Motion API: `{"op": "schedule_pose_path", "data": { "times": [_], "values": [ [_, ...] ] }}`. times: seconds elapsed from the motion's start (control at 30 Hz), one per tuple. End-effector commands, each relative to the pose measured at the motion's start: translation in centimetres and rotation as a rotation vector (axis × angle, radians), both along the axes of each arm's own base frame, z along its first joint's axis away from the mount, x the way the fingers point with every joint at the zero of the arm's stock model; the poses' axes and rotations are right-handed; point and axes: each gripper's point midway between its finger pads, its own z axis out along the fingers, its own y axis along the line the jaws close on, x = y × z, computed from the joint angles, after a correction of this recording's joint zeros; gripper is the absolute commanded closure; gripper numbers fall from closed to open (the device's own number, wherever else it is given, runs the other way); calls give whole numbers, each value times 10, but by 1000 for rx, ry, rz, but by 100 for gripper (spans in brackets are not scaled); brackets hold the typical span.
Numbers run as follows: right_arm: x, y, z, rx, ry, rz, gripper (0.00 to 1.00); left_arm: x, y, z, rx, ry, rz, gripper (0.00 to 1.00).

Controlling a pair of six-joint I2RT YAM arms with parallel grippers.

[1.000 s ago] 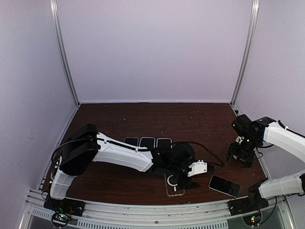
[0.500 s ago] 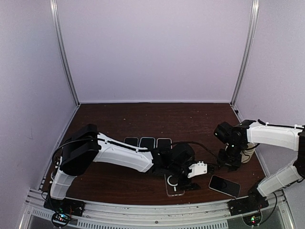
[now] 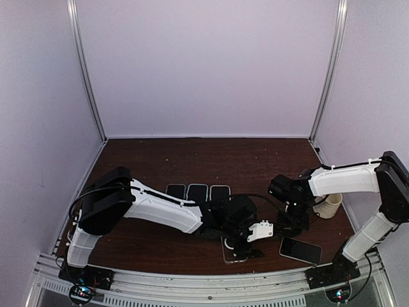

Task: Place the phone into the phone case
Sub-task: Move the phone to the corner of the board.

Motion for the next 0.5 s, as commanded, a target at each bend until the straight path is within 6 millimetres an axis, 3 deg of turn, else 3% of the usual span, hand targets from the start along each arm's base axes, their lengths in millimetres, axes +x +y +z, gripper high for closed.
{"op": "schedule_pose_path", "data": {
  "times": [0.0, 0.13, 0.23, 0.33, 0.47],
  "values": [
    [-21, 37, -2, 80, 61, 97, 85, 1, -7, 38, -99, -35, -15, 30],
    [-27, 52, 10, 107, 44, 131, 85, -4, -3, 40, -101, -24, -38, 30],
    [-14, 46, 26, 95, -22, 116, 82, -16, 1, 46, -113, 11, -83, 31],
    [-3, 17, 37, 11, -58, 64, 77, -28, 0, 52, -122, 17, -109, 32],
    [7, -36, 34, -70, -84, -109, 77, -41, -9, 48, -115, 19, -146, 32]
  ]
}}
